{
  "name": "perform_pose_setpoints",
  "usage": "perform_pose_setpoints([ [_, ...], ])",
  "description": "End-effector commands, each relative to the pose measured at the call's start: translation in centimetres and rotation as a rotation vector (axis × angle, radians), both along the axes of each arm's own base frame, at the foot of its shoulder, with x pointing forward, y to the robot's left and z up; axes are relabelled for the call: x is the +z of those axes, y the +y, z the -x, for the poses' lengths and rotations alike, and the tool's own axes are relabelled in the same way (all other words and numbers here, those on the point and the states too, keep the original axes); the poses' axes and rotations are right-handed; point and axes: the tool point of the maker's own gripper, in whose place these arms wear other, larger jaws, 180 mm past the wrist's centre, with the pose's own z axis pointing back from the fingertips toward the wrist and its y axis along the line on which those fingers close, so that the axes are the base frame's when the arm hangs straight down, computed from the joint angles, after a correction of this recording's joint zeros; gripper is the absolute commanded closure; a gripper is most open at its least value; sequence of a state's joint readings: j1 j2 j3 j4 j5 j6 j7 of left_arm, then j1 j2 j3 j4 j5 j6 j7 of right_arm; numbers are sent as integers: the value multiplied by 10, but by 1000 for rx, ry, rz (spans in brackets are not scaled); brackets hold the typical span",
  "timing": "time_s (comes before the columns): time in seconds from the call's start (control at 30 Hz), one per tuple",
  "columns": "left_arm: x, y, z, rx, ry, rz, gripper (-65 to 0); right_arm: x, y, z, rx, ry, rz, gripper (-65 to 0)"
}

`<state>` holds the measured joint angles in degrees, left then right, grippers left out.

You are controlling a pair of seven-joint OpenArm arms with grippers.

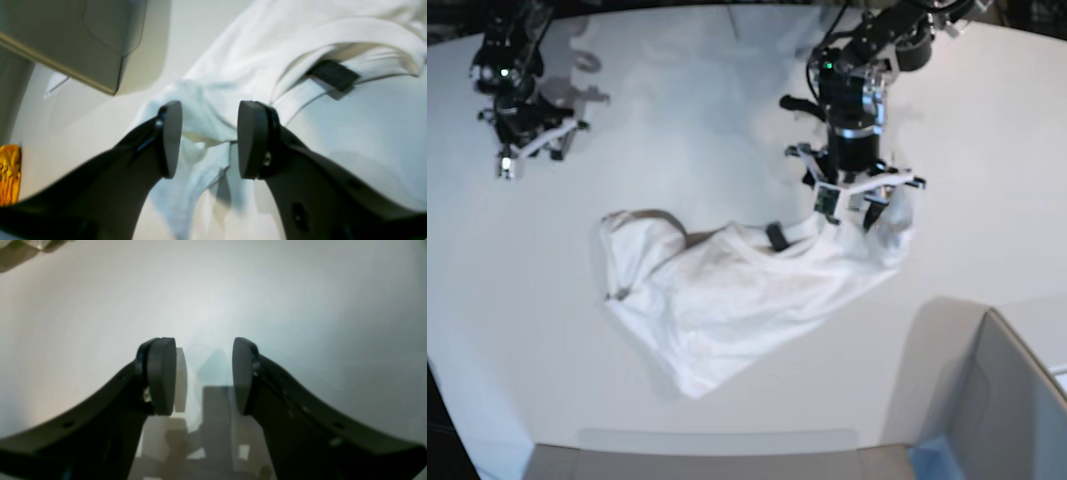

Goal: Layout the t-shirt on the table in an organized manner, then fold the t-shirt properly
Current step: 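Release the shirt with the left gripper and lift it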

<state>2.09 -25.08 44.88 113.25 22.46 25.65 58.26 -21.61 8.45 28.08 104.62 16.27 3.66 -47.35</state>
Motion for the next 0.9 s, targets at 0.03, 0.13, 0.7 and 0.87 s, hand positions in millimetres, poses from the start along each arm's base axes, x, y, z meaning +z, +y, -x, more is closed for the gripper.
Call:
perform_pose_setpoints([
  [0.03,16,0,-7,-9,-71,-9,-292,8,-3,-3,3,-29,14,-277],
  [0.13,22,-4,-10,-37,-105,-12,-295,7,-4,-1,0,-27,13,-277],
  [0.7,-67,0,-14,-268,81,-391,-377,2,2,5,-14,-15,-8,-277],
  [0.87,-75,5,-25,-281,90,-453,-377,1,6,5,-16,-16,-20,-277],
])
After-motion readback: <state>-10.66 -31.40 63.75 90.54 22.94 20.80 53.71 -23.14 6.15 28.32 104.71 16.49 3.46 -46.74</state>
